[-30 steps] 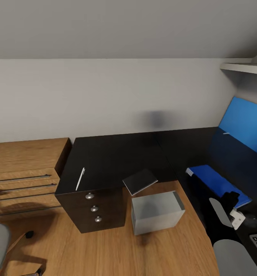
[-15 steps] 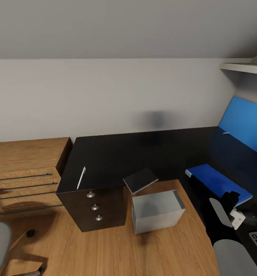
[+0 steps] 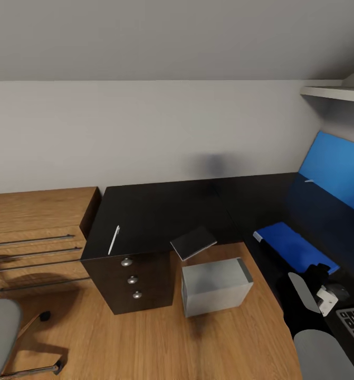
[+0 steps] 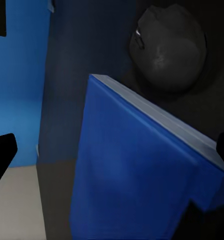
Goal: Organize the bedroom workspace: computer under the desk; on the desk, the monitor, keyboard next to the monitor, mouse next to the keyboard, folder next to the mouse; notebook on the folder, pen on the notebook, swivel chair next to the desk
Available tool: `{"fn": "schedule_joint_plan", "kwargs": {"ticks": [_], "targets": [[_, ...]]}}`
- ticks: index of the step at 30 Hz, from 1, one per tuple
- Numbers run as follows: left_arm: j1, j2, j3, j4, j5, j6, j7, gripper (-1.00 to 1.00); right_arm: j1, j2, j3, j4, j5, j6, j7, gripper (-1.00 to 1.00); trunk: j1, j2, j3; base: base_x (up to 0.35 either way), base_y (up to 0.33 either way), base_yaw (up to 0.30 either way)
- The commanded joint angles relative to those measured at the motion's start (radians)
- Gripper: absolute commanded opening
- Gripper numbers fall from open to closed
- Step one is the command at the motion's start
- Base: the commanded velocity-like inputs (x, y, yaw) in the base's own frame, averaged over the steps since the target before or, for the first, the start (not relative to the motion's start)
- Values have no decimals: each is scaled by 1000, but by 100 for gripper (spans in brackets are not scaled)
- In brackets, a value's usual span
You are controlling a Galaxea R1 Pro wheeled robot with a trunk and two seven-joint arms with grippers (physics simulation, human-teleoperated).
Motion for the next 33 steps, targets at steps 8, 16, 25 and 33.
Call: {"fn": "schedule_joint_plan", "kwargs": {"ticks": [8,16,25,33], "targets": [[-1,1,-8,0,10,-6,6,100,0,0,1,-1,4,-1,-9,100,0,0,-1,-11,0,0],[-1,1,-7,0,10,-5,7,100,0,1,6,-1,4,-1,-8,100,0,0,-1,0,0,0],[-1,1,-7,0,10,-6,7,100,0,55,11,-17,8,-5,16,100,0,0,-1,0,0,0],[-1,1,-7,0,10,-5,7,100,1,85,77,-23,12,-7,73,100,0,0,-1,0,0,0]]}}
